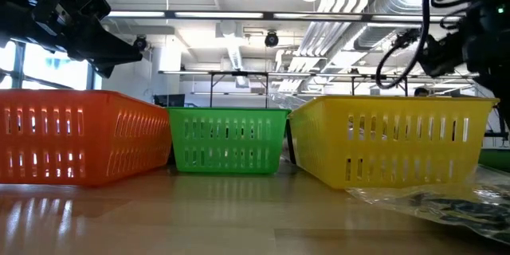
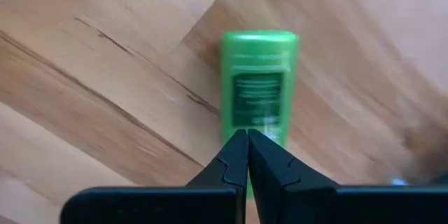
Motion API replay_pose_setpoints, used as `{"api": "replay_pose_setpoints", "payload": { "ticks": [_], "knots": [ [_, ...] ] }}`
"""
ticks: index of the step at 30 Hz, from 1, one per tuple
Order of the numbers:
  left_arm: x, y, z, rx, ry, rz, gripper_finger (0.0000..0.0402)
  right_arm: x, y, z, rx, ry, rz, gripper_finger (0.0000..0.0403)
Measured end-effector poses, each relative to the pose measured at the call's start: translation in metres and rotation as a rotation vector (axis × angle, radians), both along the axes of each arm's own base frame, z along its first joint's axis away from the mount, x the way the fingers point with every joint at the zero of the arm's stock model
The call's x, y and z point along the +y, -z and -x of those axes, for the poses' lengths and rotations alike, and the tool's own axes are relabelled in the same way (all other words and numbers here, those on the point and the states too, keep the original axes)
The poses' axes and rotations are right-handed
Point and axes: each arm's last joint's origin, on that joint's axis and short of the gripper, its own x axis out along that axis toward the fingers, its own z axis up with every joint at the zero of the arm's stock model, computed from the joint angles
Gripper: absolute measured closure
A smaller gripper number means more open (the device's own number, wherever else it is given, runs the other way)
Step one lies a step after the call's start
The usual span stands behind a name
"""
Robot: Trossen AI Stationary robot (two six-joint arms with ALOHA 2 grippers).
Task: Pick & Place Travel size toiletries
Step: Put the green shampoo into the right black bin
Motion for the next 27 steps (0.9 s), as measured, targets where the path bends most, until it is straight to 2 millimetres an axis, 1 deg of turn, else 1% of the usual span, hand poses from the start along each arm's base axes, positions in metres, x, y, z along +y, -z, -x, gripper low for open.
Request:
{"api": "replay_pose_setpoints", "payload": {
  "ticks": [3,5,12,16,18,20,27],
  "knots": [
    [0.000,0.000,0.000,0.000,0.000,0.000,0.0341,0.000,-0.015,-0.004,0.000,-0.004,0.046,0.0399],
    [0.000,0.000,0.000,0.000,0.000,0.000,0.0341,0.000,-0.021,-0.005,-0.008,-0.013,0.064,0.0399],
    [0.000,0.000,0.000,0.002,0.000,0.000,0.0341,0.001,-0.022,-0.007,-0.026,-0.092,0.066,0.0399],
    [0.000,0.001,0.000,0.007,0.000,0.001,0.0341,0.001,-0.022,-0.008,-0.033,-0.084,0.081,0.0382],
    [0.000,0.001,0.000,0.007,0.000,0.001,0.0341,0.001,-0.022,-0.008,-0.038,-0.084,0.078,0.0361],
    [0.000,0.001,0.000,0.007,0.000,0.001,0.0341,0.001,-0.022,-0.008,-0.041,-0.077,0.078,0.0330],
    [0.000,0.001,0.000,0.009,0.000,0.001,0.0341,0.000,-0.022,-0.009,-0.058,-0.076,0.121,0.0195]
  ]
}}
